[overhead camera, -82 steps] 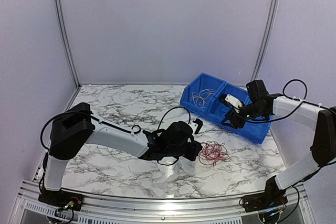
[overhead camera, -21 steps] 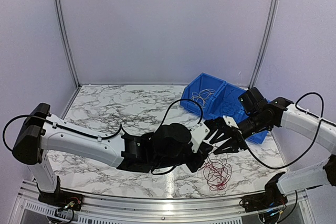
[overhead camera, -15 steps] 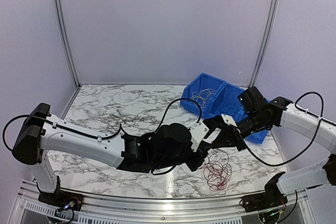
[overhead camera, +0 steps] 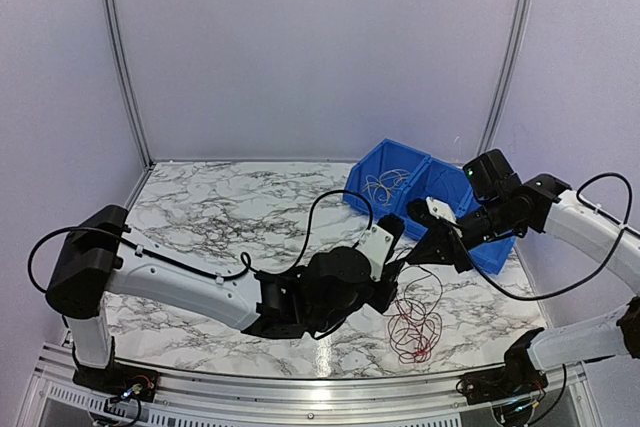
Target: Untangle the cables
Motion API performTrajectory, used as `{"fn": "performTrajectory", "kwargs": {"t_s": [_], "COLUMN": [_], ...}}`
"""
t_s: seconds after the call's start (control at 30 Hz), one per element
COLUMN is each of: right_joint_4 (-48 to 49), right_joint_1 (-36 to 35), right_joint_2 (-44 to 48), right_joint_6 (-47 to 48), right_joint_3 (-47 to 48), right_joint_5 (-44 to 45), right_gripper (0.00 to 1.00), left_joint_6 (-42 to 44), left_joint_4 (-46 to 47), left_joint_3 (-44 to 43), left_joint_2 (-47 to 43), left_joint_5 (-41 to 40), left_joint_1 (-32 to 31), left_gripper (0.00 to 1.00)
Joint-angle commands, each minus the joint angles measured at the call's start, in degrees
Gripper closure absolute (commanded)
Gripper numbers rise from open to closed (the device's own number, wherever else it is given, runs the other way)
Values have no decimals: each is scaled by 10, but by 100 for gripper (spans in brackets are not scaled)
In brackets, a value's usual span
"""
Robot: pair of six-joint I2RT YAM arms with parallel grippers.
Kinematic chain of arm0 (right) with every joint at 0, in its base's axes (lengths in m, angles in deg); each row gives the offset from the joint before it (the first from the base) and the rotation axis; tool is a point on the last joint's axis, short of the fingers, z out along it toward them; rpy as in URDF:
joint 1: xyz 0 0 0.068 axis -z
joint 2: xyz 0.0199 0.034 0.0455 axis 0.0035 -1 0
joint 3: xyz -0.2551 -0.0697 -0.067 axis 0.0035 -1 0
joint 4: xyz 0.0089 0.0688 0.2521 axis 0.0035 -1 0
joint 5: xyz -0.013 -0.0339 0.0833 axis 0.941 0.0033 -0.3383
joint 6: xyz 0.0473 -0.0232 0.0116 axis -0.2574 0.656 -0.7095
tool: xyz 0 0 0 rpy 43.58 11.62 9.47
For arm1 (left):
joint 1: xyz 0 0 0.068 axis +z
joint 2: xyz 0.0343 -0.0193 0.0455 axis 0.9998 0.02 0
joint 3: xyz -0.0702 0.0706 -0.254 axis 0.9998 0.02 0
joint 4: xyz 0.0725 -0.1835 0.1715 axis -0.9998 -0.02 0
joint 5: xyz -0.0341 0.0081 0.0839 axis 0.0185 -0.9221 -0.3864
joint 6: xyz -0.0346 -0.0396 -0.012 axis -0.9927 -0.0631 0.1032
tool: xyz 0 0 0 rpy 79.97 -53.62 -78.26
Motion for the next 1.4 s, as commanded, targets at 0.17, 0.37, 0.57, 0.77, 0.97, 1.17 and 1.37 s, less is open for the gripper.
{"fn": "performTrajectory", "kwargs": {"t_s": [0.17, 0.37, 0.57, 0.77, 0.97, 1.17, 1.37], "right_joint_4": [-38, -63, -74, -54, -12, 48, 125], "right_joint_1": [-14, -14, -12, 29, 60, 72, 73], "right_joint_2": [12, -2, -18, -46, -60, -62, -77], "right_joint_6": [-42, -66, -86, -107, -146, -179, -201], "right_joint_3": [156, 278, 455, 583, 633, 646, 646], "right_joint_5": [-120, -162, -145, -145, -140, -32, 108], "right_gripper": [100, 100, 100, 100, 100, 100, 100], "left_joint_6": [-44, -76, -98, -116, -129, -146, -148], "left_joint_4": [200, 270, 272, 272, 273, 274, 278], "left_joint_3": [-23, -16, 15, 30, 40, 54, 83], "left_joint_2": [144, 209, 209, 212, 214, 215, 200], "left_joint_5": [-3, 13, 27, 43, 53, 61, 72], "left_joint_1": [33, 38, 39, 39, 39, 39, 39], "left_gripper": [76, 82, 89, 91, 92, 97, 98]}}
